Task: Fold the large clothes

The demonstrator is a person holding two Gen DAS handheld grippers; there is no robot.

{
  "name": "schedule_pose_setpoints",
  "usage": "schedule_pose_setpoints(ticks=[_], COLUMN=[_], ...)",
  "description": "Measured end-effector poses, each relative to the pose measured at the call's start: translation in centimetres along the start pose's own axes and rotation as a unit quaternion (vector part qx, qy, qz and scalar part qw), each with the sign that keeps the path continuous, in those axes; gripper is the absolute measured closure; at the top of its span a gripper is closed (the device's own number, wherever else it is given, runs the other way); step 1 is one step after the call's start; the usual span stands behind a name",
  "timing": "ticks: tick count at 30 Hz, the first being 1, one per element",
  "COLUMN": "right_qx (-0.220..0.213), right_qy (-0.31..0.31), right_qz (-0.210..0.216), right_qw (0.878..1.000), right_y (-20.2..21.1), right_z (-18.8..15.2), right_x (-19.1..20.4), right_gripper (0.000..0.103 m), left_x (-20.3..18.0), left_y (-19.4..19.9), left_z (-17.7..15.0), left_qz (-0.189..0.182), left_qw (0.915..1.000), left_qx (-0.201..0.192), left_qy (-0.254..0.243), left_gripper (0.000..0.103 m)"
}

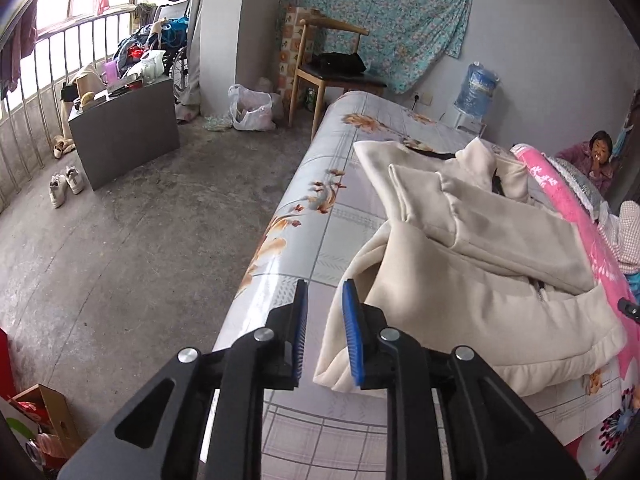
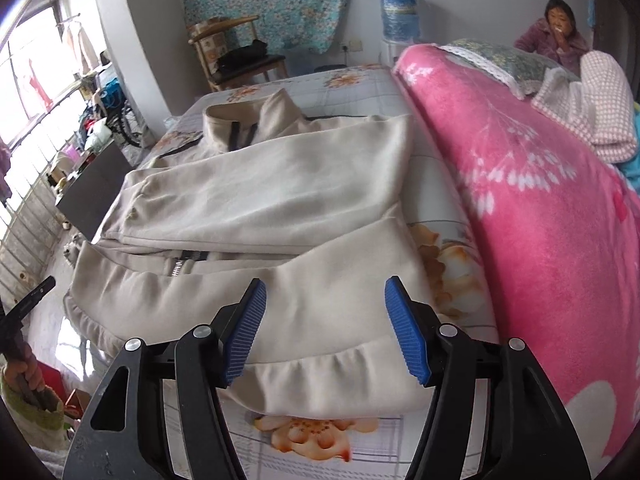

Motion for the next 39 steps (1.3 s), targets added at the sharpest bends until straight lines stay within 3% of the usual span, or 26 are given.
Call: schedule_pose_setpoints(ticks=[4,6,8,10,12,14,15,16,17,18,19,20,23,27,30,37,39], right_qx=[0.036,0.054,0.069,0.08,0.102,0.123,0.114,0.113,0.11,0.109,0.111,0.115,0.102,0.039,0.012,0.044,0.043], right_qy=[0.036,0.055,0.068,0.082,0.081,0.078,0.082,0.09,0.092,0.088,0.081,0.074,0.071,0.064,0.083,0.096,0.097], right_qz=[0.066,0.072,0.069,0.06,0.057,0.037,0.034,0.017,0.004,0.004,0.012,0.02,0.019,0.017,-0.005,-0.033,-0.031], right_qw=[0.997,0.994,0.993,0.992,0.99,0.989,0.989,0.989,0.99,0.99,0.99,0.99,0.992,0.997,0.996,0.994,0.994], right_y=[-2.3,-3.6,-4.6,-5.3,-6.4,-7.6,-7.4,-7.4,-7.2,-7.1,-7.0,-7.1,-6.5,-3.4,-3.0,-8.2,-8.3], right_z=[0.3,0.3,0.0,-0.5,-1.1,-2.0,-2.2,-2.3,-2.3,-2.2,-2.2,-2.2,-2.0,-0.1,0.8,-0.8,-1.1], right_x=[4.8,7.0,8.6,9.8,10.1,9.8,9.8,9.8,9.7,9.5,9.2,8.9,8.9,9.3,10.1,9.8,9.7], right_gripper=[0.04,0.039,0.039,0.039,0.038,0.04,0.044,0.056,0.07,0.076,0.096,0.1,0.103,0.103,0.103,0.103,0.101], left_x=[-4.2,-7.2,-10.3,-13.0,-14.7,-15.5,-15.6,-15.6,-15.4,-15.4,-15.3,-15.3,-15.5,-16.0,-16.8,-16.5,-16.5], left_y=[-1.1,-2.6,-4.0,-5.3,-5.5,-5.7,-5.7,-5.7,-5.6,-5.6,-5.7,-5.7,-5.0,-1.7,-1.6,-7.2,-7.2], left_z=[0.4,-0.2,-1.3,-2.7,-3.8,-4.4,-4.5,-4.6,-4.6,-4.6,-4.5,-4.4,-3.9,-2.1,-1.5,-3.7,-4.0], left_qz=[-0.098,-0.141,-0.155,-0.118,-0.073,-0.045,-0.04,-0.038,-0.034,-0.03,-0.033,-0.035,-0.037,-0.034,-0.015,0.002,0.005], left_qw=[0.994,0.9858,0.9787,0.9764,0.9758,0.9731,0.9735,0.9737,0.9737,0.9734,0.9736,0.9736,0.9724,0.9715,0.9654,0.9642,0.9644], left_qx=[0.042,0.082,0.113,0.126,0.096,0.08,0.075,0.07,0.065,0.062,0.061,0.06,0.043,-0.022,-0.053,0.007,0.001], left_qy=[-0.023,-0.041,-0.072,-0.13,-0.183,-0.211,-0.212,-0.213,-0.216,-0.218,-0.218,-0.217,-0.226,-0.234,-0.255,-0.265,-0.264], left_gripper=[0.082,0.068,0.064,0.063,0.062,0.063,0.068,0.073,0.086,0.095,0.098,0.1,0.101,0.101,0.101,0.1,0.1])
Point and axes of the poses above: each gripper's, at about its wrist camera, not at the fingertips, and y roughly against the way its jaws point, x to its left, z to its top, the point moved 2 cm from there along -y, roughly the way its jaws point
